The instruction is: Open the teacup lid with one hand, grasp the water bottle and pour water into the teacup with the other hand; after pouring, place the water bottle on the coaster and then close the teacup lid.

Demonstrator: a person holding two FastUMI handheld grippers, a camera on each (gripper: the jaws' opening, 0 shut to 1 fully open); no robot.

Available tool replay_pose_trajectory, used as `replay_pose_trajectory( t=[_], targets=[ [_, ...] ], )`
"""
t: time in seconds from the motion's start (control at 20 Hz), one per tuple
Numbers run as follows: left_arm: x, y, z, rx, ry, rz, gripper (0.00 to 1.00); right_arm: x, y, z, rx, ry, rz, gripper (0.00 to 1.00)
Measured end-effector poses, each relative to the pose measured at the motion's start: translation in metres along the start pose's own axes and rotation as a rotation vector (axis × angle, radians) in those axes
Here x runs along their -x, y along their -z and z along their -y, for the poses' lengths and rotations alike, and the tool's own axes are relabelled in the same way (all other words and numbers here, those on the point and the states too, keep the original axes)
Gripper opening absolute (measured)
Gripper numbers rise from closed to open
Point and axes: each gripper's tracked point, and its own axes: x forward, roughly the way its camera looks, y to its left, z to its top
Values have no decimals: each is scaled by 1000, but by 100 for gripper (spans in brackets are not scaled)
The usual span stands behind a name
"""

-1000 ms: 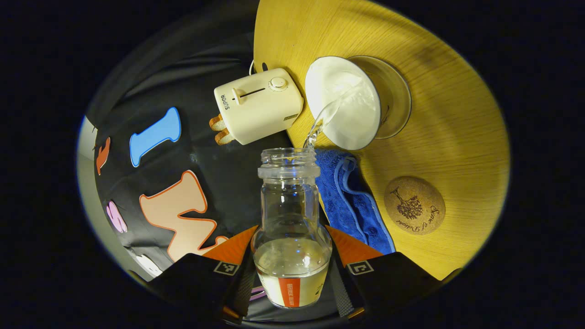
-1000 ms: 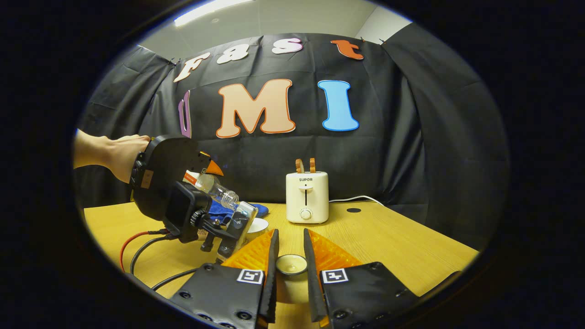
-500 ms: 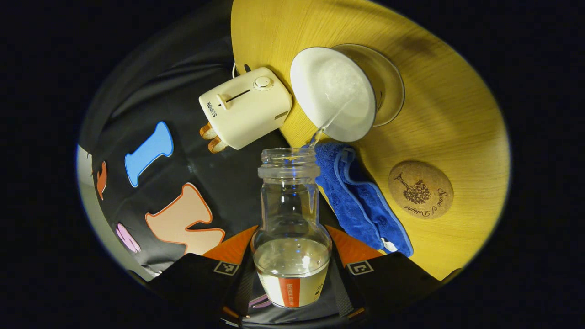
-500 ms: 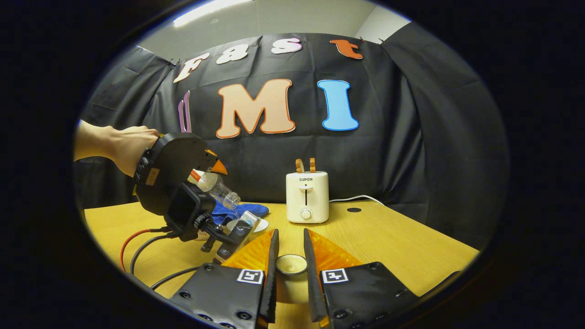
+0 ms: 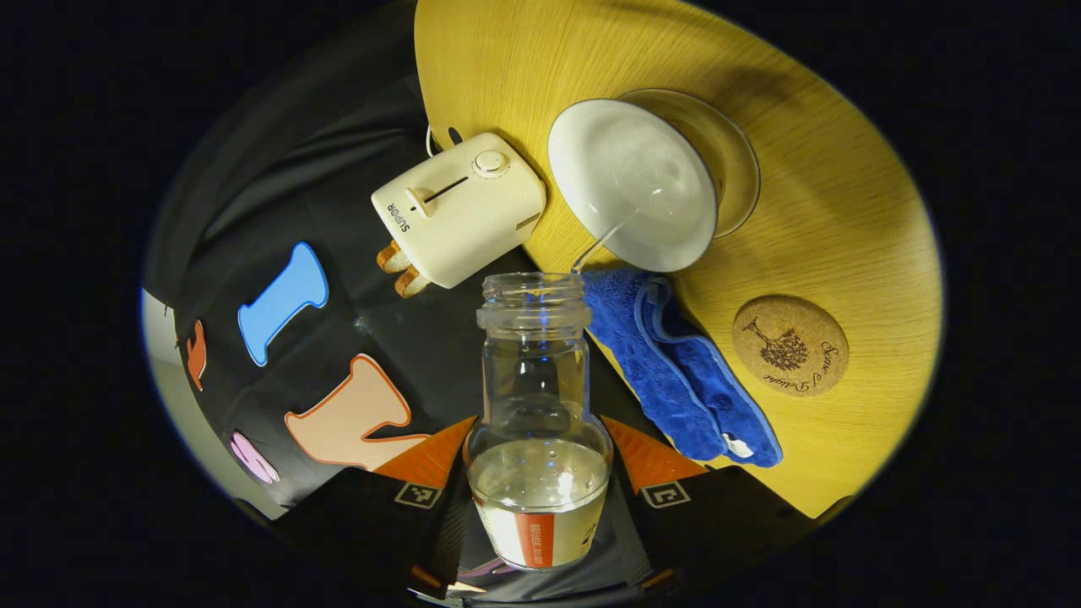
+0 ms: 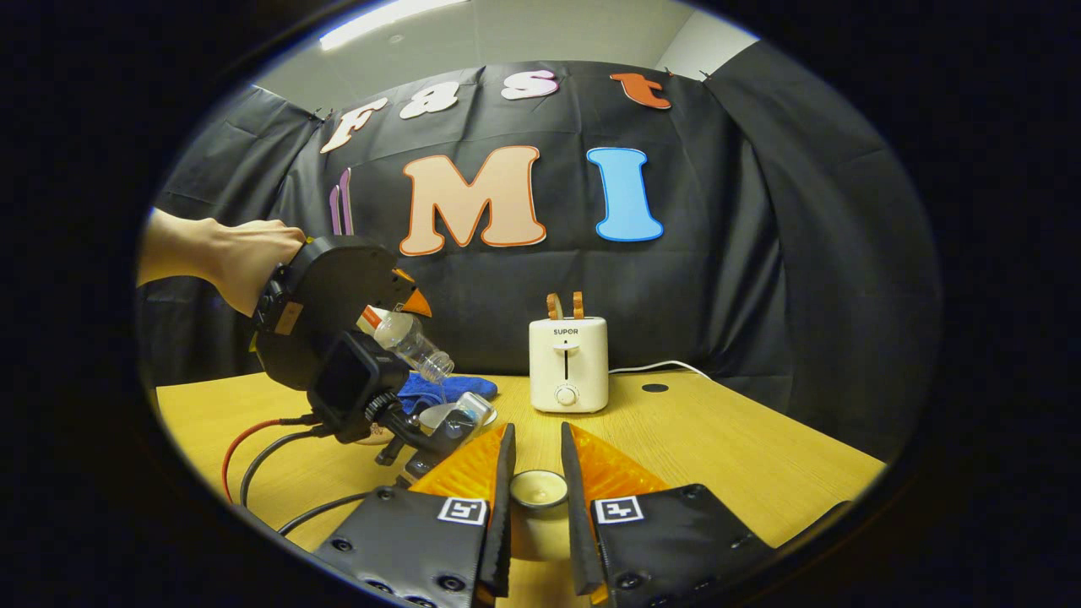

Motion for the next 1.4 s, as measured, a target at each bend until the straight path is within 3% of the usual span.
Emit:
replay_pose_trajectory(
  t=[0.4,0.7,1.0,1.15,1.25,1.4],
  targets=[
    [-2,-3,-3,-16,-10,2,70,0,0,0,-2,-1,0,33],
    [-7,-5,10,75,14,18,70,0,0,0,-2,0,0,33],
    [-8,-17,39,523,68,109,70,0,0,1,-5,2,1,32],
    [-7,-24,47,818,66,151,73,0,-1,0,2,3,3,33],
    [-6,-23,42,958,7,195,67,1,-1,-1,11,5,4,32],
    [8,-15,33,1304,-96,269,69,1,0,0,11,8,3,32]
  ],
)
